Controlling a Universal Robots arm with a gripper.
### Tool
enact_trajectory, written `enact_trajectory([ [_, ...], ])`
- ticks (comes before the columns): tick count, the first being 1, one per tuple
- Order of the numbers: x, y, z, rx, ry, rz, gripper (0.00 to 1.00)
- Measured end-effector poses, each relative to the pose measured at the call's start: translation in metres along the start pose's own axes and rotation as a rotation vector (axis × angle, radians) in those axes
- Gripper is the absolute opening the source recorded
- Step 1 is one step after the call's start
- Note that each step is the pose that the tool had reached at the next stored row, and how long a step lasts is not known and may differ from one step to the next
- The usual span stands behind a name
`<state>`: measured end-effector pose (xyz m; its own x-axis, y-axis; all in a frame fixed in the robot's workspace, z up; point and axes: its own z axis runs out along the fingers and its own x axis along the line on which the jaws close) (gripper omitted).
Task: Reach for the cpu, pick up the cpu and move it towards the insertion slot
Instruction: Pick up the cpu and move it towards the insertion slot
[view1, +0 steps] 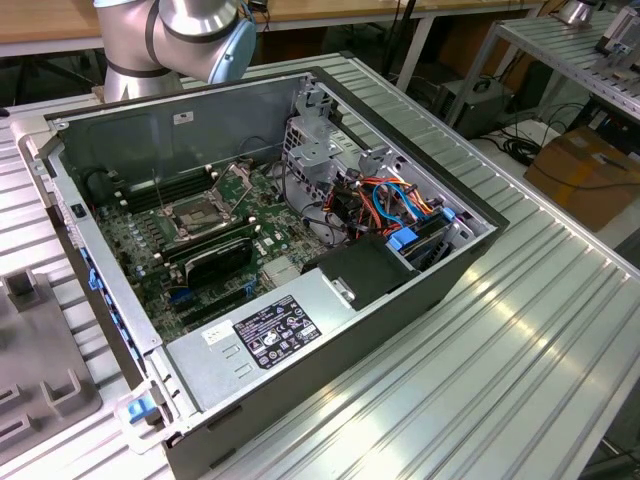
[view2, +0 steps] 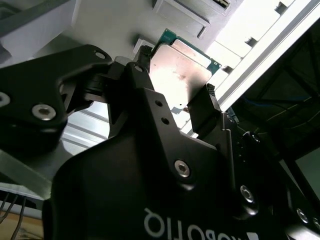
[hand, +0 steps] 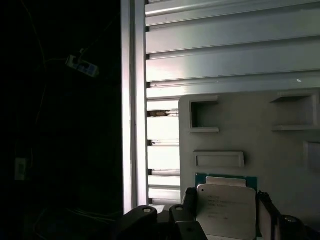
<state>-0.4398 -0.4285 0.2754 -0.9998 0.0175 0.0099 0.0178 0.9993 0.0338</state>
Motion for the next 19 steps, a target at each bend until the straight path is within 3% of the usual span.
enact_trajectory([
  [19, -0.0009, 0.0005, -0.0143, 0.0, 0.0005, 0.0, 0.55],
])
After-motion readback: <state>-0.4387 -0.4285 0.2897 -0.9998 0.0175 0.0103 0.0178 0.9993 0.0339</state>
